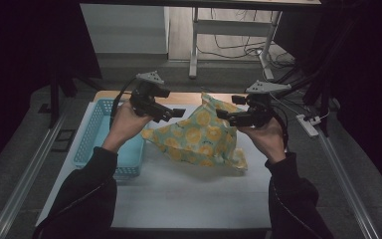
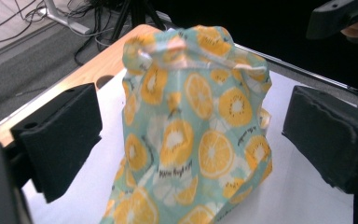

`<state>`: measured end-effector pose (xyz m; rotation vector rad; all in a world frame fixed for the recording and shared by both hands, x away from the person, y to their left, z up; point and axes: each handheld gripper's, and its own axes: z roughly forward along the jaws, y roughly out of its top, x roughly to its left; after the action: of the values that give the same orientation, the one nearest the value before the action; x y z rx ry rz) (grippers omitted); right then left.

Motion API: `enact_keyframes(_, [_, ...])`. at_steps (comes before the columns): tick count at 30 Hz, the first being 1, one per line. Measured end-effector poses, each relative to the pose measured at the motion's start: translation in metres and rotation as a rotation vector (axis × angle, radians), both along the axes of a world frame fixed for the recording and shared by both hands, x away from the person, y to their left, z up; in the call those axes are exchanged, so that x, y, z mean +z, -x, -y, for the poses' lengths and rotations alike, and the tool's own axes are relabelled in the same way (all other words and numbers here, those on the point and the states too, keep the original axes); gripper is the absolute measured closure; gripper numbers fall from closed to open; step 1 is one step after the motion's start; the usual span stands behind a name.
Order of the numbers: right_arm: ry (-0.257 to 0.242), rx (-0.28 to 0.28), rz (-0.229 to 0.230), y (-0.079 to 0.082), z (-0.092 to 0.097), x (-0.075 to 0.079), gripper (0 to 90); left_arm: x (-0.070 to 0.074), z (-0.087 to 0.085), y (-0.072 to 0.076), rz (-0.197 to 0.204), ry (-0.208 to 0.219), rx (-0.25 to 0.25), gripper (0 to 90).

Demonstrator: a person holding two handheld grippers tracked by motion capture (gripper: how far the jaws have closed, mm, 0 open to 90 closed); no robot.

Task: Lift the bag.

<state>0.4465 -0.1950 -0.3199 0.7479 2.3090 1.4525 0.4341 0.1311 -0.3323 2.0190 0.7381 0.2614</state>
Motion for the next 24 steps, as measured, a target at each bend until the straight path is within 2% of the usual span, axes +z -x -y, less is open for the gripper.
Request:
enact_keyframes(6, [0.012, -0.003, -0.009, 0.008, 0.003, -0.010, 14.8, -0.014, -0.008, 0.016, -0.016, 0.016, 0.003, 1.3])
enact_keyframes(10, [0.019, -0.003, -0.011, 0.013, 0.005, -0.017, 12.6, -0.021, -0.013, 0.027, -0.014, 0.025, 0.004, 0.1])
enact_keyframes(13, [0.016, -0.002, -0.019, 0.017, 0.006, -0.022, 11.0, -0.027, -0.018, 0.035, -0.007, 0.013, 0.013, 0.0])
enact_keyframes(17, [0.020, -0.008, -0.024, 0.022, 0.010, -0.030, 8.7, -0.038, -0.023, 0.045, -0.018, 0.018, 0.014, 0.0])
enact_keyframes(24, [0.030, -0.009, -0.062, 0.029, 0.019, -0.046, 7.8, -0.058, -0.030, 0.064, -0.021, -0.005, 0.025, 0.0])
